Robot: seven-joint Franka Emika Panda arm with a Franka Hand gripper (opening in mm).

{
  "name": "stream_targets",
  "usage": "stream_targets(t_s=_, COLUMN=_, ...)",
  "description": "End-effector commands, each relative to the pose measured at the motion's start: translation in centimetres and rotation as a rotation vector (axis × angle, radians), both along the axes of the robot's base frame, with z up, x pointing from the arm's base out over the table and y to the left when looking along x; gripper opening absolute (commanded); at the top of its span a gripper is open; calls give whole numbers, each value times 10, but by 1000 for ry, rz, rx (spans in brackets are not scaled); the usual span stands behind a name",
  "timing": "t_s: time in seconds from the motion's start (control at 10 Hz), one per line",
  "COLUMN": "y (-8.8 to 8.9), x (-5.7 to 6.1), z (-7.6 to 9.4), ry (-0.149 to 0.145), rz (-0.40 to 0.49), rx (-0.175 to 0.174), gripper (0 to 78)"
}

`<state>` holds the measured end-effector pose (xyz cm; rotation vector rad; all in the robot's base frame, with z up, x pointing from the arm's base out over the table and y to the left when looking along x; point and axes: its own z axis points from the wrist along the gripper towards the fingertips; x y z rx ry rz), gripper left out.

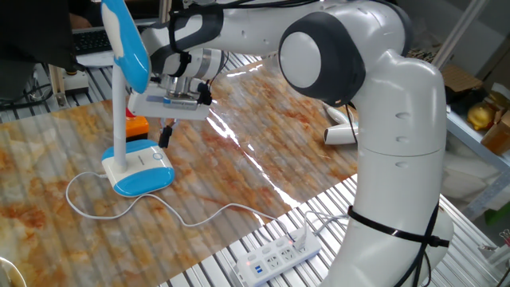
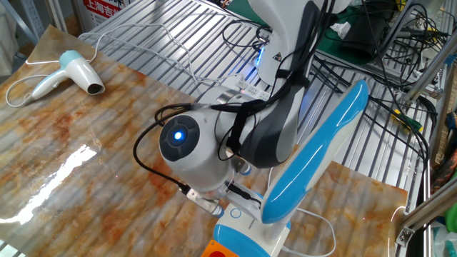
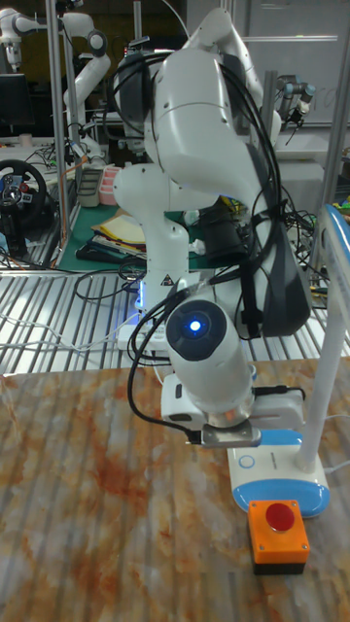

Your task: Turn off the desk lamp by pressing the button

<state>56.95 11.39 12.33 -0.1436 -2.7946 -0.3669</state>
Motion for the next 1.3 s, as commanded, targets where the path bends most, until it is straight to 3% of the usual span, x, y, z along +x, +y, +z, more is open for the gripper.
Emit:
stream_targets(t_s=0.1, y=-30, x=-9, z=42, ry=-25, rz=46, rx=-102, gripper=0)
stream_targets(t_s=0.5, y=-42, x=-4, z=42, ry=-34, rz=67, rx=-123, gripper=0)
stream_targets(t_s=0.7, y=-53, x=-2, z=45, ry=-54, rz=81, rx=-148, gripper=0)
stream_targets(t_s=1.3, y=-95, x=14, z=59, ry=-95, rz=135, rx=-206, gripper=0)
